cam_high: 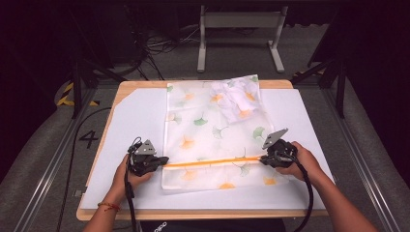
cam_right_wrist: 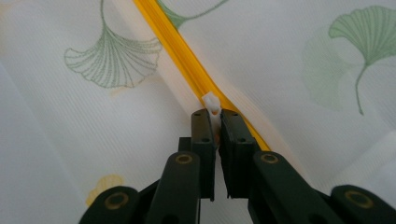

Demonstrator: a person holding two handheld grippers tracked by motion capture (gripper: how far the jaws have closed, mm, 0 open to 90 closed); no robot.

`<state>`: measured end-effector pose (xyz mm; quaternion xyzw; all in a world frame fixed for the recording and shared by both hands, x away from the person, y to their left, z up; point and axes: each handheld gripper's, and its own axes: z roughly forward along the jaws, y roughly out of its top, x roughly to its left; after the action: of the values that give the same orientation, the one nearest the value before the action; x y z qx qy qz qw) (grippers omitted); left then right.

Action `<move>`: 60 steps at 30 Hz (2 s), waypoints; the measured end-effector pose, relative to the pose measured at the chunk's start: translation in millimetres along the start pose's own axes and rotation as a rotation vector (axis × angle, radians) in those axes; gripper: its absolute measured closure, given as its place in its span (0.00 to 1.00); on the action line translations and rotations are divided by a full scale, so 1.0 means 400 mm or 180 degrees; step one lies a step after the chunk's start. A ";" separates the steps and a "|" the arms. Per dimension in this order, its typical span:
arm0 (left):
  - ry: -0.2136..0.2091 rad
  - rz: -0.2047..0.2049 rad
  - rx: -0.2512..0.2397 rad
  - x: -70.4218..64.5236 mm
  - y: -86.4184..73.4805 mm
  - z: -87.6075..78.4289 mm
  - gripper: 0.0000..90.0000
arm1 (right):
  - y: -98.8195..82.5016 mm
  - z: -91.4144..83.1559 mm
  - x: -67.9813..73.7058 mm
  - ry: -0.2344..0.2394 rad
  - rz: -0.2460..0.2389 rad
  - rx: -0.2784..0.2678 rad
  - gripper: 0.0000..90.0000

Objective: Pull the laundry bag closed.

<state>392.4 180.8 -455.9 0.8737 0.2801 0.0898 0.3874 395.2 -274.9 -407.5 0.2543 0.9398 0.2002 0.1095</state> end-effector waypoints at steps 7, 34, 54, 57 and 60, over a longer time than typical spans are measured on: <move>-0.0003 -0.0003 0.0003 0.000 0.000 0.000 1.00 | -0.021 -0.007 -0.010 -0.0035 0.0087 0.0006 0.94; -0.0009 0.0010 0.0009 0.001 0.001 0.000 1.00 | -0.080 -0.024 -0.039 -0.0121 0.0268 -0.0053 0.94; -0.0008 0.0014 0.0007 0.003 0.001 0.000 1.00 | -0.108 -0.037 -0.053 -0.0143 0.0378 -0.0098 0.94; -0.0013 0.0011 0.0008 0.002 0.001 0.000 1.00 | -0.109 -0.036 -0.053 -0.0140 0.0389 -0.0105 0.94; -0.0017 -0.0010 0.0006 0.002 0.000 0.000 1.00 | -0.111 -0.037 -0.051 -0.0169 0.0370 -0.0139 0.93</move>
<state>393.0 181.3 -455.7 0.8739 0.2805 0.0866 0.3874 388.4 -325.4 -411.3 0.3112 0.9157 0.2198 0.1281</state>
